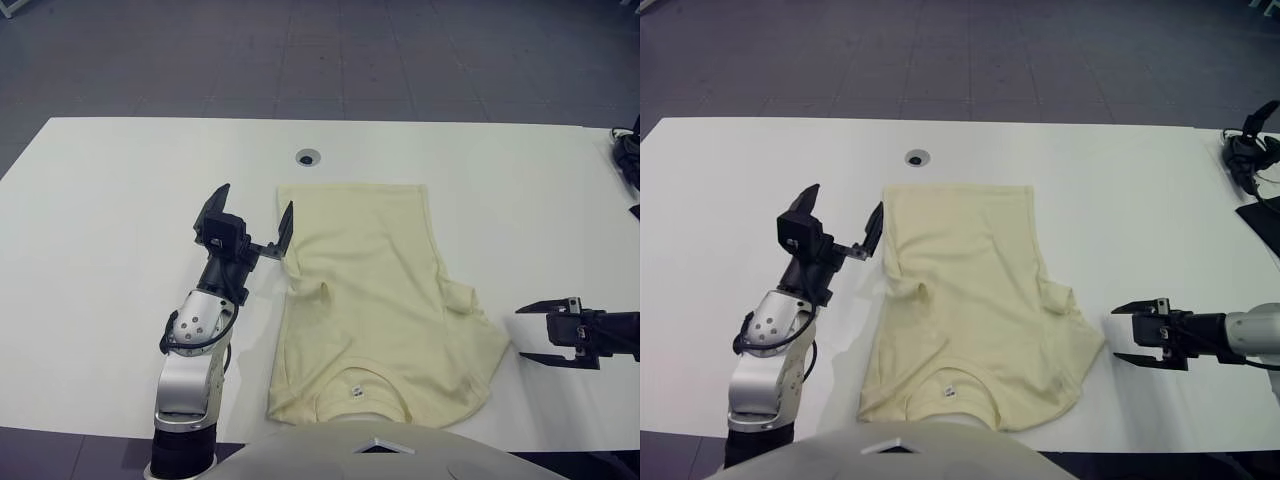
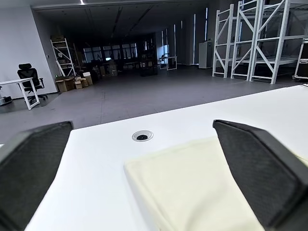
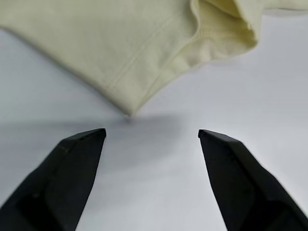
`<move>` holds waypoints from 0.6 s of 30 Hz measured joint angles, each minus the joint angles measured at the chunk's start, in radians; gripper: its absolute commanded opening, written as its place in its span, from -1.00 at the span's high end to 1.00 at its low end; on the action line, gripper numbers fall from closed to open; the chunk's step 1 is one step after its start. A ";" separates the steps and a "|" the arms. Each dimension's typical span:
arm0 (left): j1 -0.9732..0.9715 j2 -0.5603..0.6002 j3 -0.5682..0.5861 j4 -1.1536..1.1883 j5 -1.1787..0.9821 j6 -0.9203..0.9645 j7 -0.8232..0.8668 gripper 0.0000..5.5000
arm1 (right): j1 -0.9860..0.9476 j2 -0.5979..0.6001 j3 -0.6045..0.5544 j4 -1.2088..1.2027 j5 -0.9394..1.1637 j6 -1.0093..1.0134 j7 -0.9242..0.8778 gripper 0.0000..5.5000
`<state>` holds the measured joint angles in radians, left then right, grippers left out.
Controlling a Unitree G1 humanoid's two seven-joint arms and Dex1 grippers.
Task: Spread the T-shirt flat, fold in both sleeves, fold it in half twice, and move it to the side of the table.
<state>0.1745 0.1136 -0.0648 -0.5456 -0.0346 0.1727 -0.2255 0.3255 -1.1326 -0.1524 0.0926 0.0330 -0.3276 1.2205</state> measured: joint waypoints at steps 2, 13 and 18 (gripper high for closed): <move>0.000 0.005 -0.009 0.000 0.000 -0.002 -0.003 -0.96 | -0.001 0.000 0.008 -0.005 0.000 0.001 -0.007 0.03; -0.001 0.024 -0.015 0.000 0.008 -0.004 0.001 -0.96 | 0.015 -0.001 0.032 -0.036 0.027 0.036 -0.016 0.69; -0.003 0.028 -0.018 0.000 0.015 -0.004 0.004 -0.96 | 0.029 -0.001 0.036 -0.048 0.036 0.044 -0.017 0.99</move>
<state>0.1719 0.1414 -0.0831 -0.5456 -0.0198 0.1691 -0.2213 0.3541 -1.1338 -0.1169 0.0444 0.0690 -0.2834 1.2034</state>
